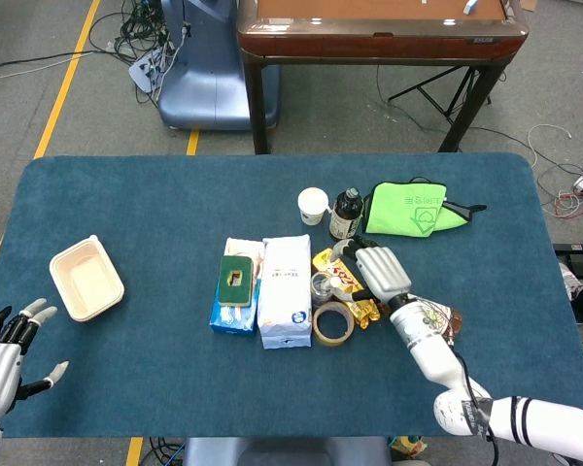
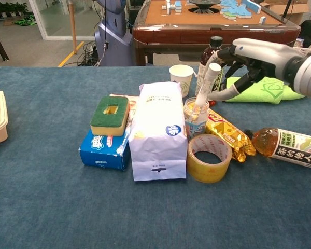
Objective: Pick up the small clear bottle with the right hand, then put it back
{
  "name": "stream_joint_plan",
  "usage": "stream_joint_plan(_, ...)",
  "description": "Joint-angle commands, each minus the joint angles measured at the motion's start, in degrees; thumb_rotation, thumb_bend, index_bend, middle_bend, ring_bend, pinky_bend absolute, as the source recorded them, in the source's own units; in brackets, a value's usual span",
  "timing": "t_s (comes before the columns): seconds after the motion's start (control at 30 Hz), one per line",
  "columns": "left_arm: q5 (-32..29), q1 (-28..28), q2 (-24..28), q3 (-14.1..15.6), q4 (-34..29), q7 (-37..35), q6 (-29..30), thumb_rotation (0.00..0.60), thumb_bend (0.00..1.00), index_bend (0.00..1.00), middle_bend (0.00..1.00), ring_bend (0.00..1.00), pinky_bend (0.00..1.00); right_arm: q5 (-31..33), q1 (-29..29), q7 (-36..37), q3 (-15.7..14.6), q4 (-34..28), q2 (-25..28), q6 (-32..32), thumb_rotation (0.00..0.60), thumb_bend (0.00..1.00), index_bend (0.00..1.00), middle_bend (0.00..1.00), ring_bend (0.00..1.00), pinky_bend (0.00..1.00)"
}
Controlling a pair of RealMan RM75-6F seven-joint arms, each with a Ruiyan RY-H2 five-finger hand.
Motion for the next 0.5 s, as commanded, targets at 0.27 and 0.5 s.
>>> stream_joint_plan(0.27,-0.1,0.3,0.1,-0.1,0.6,-0.7,0.3,0.6,0.23,0.17,0.1,0.16,0.0,1.5,3.1,-0.4,0.6,2.9,-3.4,-0.9,0.6,0.29,0.4,0.29,0.16,0.21)
stream_joint_plan(0.5,-0.3,0.6,0.1,-0.1,1.0,-1.0,0.5,0.6,0.23,0.17,0.1,0.16,0.0,1.3,3.4,0.0,-0.7,2.1,-2.5,-1.7,0.6,0.29,0.42,0.29,0.16,0.21)
